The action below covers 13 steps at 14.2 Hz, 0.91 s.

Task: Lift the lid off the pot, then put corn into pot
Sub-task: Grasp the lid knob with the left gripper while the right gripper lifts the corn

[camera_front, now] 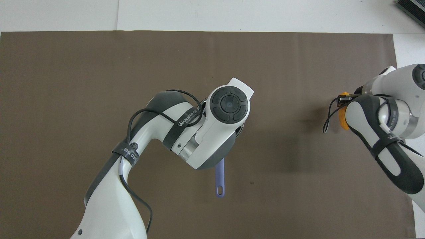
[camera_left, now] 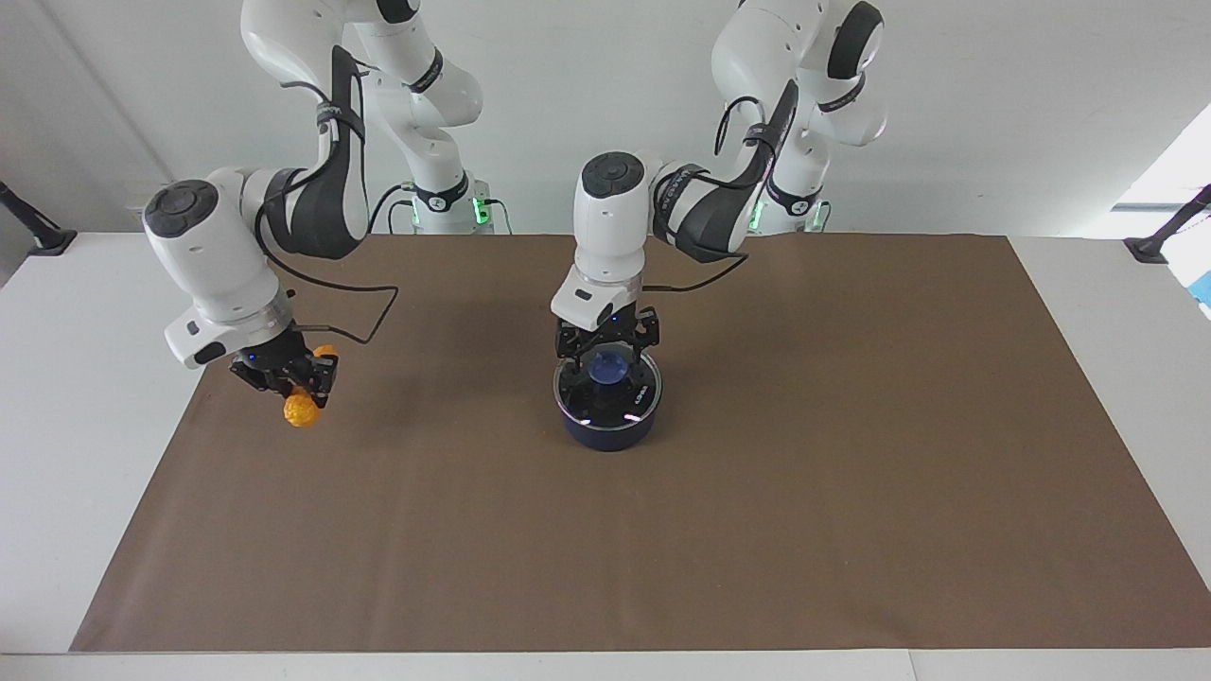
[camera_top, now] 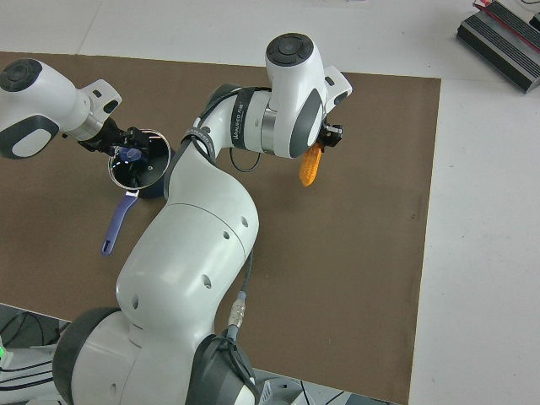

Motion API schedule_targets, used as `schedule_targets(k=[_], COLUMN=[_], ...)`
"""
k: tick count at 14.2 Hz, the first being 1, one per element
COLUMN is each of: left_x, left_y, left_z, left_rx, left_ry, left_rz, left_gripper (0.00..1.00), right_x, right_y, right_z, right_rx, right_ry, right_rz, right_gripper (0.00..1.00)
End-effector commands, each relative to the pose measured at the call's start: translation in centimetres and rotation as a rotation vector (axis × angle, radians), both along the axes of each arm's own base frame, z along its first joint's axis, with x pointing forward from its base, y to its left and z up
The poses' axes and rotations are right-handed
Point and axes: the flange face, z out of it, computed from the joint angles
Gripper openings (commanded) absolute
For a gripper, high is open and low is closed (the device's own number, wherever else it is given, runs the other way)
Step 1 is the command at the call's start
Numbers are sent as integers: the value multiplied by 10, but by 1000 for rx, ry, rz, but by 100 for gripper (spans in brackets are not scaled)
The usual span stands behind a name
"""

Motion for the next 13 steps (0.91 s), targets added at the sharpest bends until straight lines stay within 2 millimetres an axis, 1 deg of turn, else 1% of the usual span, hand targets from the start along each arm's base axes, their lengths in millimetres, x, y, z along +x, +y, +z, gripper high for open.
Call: schedule_targets(k=[1, 2, 3, 4, 5, 6, 10, 11, 12, 13], left_x=[0, -1, -1, -2, -4, -3, -4, -3, -3, -3], left_y=[-3, -3, -3, -4, -4, -3, -2, -2, -2, -1], left_z=[-7, -7, -7, -9, -13, -14, -13, -13, -13, -14], left_rx=[2, 1, 2, 4, 8, 6, 11, 13, 13, 15], left_ry=[-20, -21, -20, -18, -13, -18, -12, -12, -12, -9], left_rz=[9, 7, 7, 5, 4, 4, 5, 6, 6, 8], left_gripper=[100, 100, 100, 100, 100, 99, 86, 77, 65, 47], right_x=[-17, -19, -21, -25, -28, -30, -34, -34, -34, -34], right_y=[9, 10, 15, 17, 18, 18, 20, 21, 20, 21], right_z=[37, 51, 65, 81, 93, 94, 94, 94, 94, 94], right_rx=[21, 23, 25, 26, 19, 13, 16, 16, 16, 16], right_ry=[12, 17, 21, 24, 30, 44, 44, 45, 45, 45], right_rz=[-3, -2, 7, 11, 15, 16, 14, 13, 11, 13], right_gripper=[0, 0, 0, 0, 0, 0, 0, 0, 0, 0])
